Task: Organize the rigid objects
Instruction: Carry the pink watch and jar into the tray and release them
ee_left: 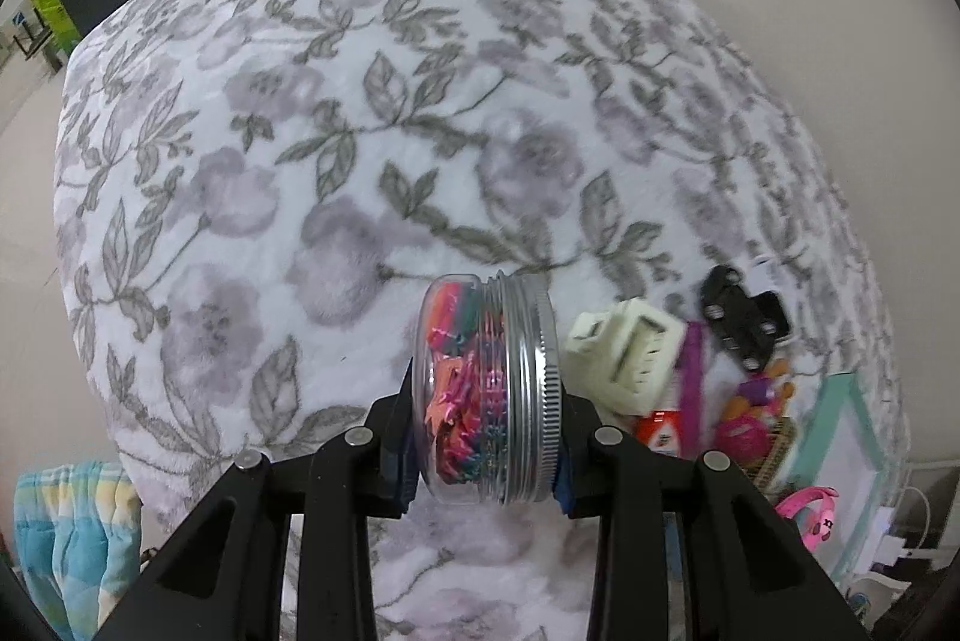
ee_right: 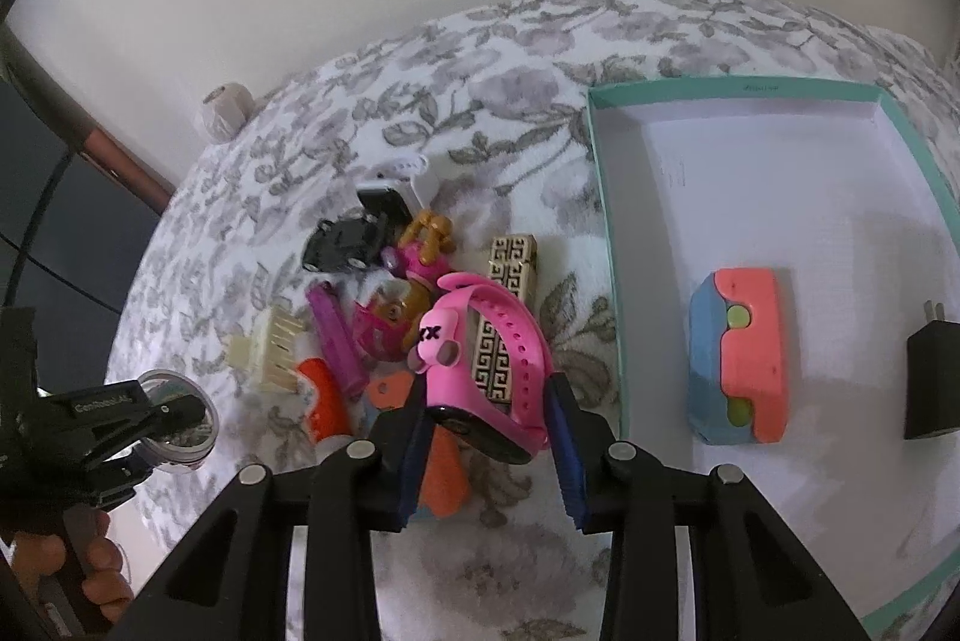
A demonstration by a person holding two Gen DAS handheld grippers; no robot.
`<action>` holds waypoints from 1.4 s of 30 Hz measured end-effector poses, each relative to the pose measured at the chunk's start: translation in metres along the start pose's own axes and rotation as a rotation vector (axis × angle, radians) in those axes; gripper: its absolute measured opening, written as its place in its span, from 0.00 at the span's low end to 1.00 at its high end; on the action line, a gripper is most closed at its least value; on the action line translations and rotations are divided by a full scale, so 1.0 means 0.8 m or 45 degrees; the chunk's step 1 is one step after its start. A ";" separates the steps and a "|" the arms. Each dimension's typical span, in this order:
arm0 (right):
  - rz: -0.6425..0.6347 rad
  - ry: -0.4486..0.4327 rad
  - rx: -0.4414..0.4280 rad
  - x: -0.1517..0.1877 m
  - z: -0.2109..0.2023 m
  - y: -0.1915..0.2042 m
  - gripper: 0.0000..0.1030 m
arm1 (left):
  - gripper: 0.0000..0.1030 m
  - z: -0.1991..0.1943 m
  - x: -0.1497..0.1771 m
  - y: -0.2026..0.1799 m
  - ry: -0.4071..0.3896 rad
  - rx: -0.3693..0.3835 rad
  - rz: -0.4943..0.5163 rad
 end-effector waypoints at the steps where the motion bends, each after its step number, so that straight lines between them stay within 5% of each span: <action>1: 0.001 -0.009 -0.010 -0.002 -0.004 0.001 0.37 | 0.34 -0.006 -0.001 -0.001 -0.014 0.016 0.006; 13: 0.030 -0.131 -0.050 -0.026 -0.066 0.001 0.37 | 0.34 -0.059 0.007 -0.051 -0.110 0.228 0.128; 21: 0.073 -0.181 0.029 -0.041 -0.110 -0.037 0.37 | 0.34 -0.087 0.033 -0.099 -0.132 0.323 0.300; 34: 0.169 -0.285 0.328 -0.048 -0.197 -0.133 0.37 | 0.34 -0.123 0.121 -0.192 -0.141 0.455 0.663; 42: 0.278 -0.315 0.311 -0.044 -0.214 -0.176 0.37 | 0.34 -0.114 0.187 -0.242 -0.103 0.478 0.895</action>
Point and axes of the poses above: each gripper's, at about its wrist camera, not at the fingertips, and z roughly the way its jaws point, y to its left, x to its underside, the point moved 6 cm from there along z, roughly the way its jaws point, and after that the axes turned 2 degrees about -z, right-handed, at the moved point
